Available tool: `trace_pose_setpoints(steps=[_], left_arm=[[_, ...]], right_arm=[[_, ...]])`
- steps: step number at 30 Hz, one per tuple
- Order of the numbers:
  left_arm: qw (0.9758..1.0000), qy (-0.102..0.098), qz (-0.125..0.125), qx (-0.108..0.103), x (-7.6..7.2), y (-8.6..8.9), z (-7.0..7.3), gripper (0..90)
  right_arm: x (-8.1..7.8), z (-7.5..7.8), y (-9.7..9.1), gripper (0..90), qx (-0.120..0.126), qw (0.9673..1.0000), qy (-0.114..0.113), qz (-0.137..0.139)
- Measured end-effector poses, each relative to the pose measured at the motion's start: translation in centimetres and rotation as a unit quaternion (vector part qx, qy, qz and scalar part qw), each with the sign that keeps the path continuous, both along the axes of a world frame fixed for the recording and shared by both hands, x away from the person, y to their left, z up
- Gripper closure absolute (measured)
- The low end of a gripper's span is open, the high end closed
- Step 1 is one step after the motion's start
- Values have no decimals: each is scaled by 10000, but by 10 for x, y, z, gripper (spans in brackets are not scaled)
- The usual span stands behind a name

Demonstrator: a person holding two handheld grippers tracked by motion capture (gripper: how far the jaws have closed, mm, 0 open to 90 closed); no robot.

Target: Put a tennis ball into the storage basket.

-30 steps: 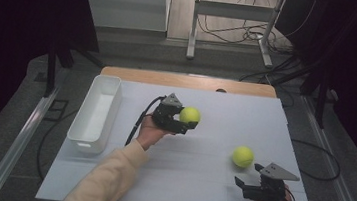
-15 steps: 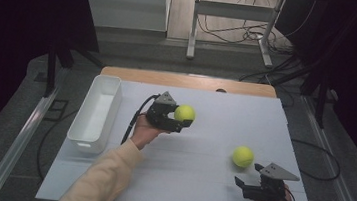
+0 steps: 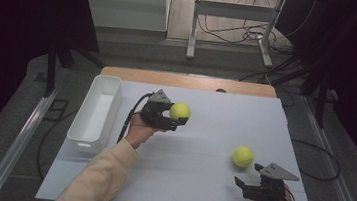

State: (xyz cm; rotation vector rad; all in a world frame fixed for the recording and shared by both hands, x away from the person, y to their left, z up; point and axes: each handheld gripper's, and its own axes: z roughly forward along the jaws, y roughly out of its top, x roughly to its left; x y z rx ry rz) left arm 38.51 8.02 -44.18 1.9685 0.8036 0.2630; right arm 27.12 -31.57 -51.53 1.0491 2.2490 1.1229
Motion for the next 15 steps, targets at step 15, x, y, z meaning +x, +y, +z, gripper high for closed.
trace_pose_setpoints(steps=[15], left_arm=[[9999, -63, 120, 30, -2, 13, 6, 262]], right_arm=[[0, 0, 0, 109, 18, 10000, 5, 6]])
